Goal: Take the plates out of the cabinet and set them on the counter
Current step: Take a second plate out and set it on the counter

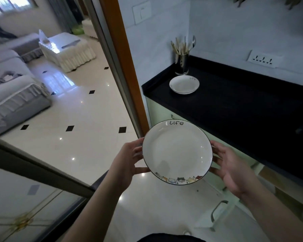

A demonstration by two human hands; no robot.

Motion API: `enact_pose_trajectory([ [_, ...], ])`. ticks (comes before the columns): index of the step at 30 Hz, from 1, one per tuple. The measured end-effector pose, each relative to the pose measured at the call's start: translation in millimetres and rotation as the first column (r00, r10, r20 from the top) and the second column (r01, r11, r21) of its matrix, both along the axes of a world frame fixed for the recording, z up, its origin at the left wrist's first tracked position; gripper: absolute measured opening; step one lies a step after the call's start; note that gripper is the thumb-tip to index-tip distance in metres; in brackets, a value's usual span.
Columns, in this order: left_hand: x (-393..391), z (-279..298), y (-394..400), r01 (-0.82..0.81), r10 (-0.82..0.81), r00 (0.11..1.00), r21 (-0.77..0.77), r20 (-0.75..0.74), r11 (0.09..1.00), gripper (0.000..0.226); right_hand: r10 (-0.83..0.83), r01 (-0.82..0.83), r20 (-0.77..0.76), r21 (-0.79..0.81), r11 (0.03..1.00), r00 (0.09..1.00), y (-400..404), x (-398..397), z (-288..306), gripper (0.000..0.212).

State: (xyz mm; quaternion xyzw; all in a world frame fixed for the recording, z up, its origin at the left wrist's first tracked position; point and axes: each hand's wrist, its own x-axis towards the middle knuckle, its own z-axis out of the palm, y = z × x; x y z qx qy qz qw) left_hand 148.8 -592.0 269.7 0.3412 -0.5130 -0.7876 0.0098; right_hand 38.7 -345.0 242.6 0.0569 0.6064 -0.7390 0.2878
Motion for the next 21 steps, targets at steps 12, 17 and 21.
enact_pose_trajectory([
  [12, -98.7, -16.0, -66.5, 0.270, -0.287, 0.953, -0.161, -0.100, 0.949, 0.035, -0.157, 0.157, 0.006, -0.022, 0.987, 0.988, -56.8, -58.3, -4.6, 0.038],
  [17, -164.0, -46.7, -113.0, 0.358, -0.366, 0.930, -0.144, -0.038, 0.923, 0.026, -0.289, 0.288, 0.007, 0.057, 0.956, 0.957, -89.4, -90.1, -11.8, 0.030],
  [21, -214.3, -61.5, -138.0, 0.301, -0.301, 0.953, -0.016, 0.026, 0.953, 0.026, -0.351, 0.351, -0.025, 0.092, 0.932, 0.936, -115.2, -106.3, -12.7, 0.033],
])
